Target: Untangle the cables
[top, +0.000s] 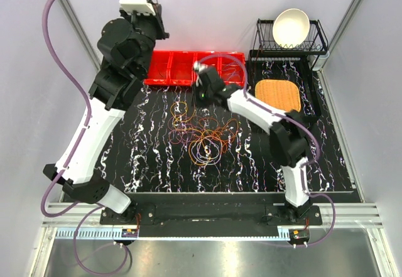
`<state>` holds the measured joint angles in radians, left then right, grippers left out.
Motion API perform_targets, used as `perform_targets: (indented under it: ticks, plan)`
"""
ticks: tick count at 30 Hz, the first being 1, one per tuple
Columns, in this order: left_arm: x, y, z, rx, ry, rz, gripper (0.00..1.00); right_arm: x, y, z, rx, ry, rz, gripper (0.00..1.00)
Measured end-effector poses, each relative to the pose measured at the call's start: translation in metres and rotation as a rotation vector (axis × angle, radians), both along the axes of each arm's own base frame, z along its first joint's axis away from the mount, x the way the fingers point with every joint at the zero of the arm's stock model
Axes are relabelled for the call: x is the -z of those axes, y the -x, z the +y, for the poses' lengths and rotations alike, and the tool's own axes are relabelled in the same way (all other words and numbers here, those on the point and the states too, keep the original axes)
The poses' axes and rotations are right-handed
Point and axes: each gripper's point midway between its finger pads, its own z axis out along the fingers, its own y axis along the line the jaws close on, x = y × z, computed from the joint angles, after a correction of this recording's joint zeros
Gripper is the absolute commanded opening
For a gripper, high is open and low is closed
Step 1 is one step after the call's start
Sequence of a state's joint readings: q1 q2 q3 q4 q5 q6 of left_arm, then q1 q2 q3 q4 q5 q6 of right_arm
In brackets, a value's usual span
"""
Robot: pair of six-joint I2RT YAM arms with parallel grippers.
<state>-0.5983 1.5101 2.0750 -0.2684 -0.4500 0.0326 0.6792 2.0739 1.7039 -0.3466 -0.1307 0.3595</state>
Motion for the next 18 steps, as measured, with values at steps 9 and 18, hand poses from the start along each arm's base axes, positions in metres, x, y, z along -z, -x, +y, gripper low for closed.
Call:
perform_targets:
  ticks: [9,18]
  plan:
    - [0.023,0.027,-0.009,0.091,0.063,0.109,0.0,-0.295,0.036,-0.053,0.08,-0.289,-0.445,0.0]
    - [0.157,0.11,-0.029,0.435,0.037,0.372,0.0,-0.291,0.079,-0.086,0.089,-0.304,-0.417,0.0]
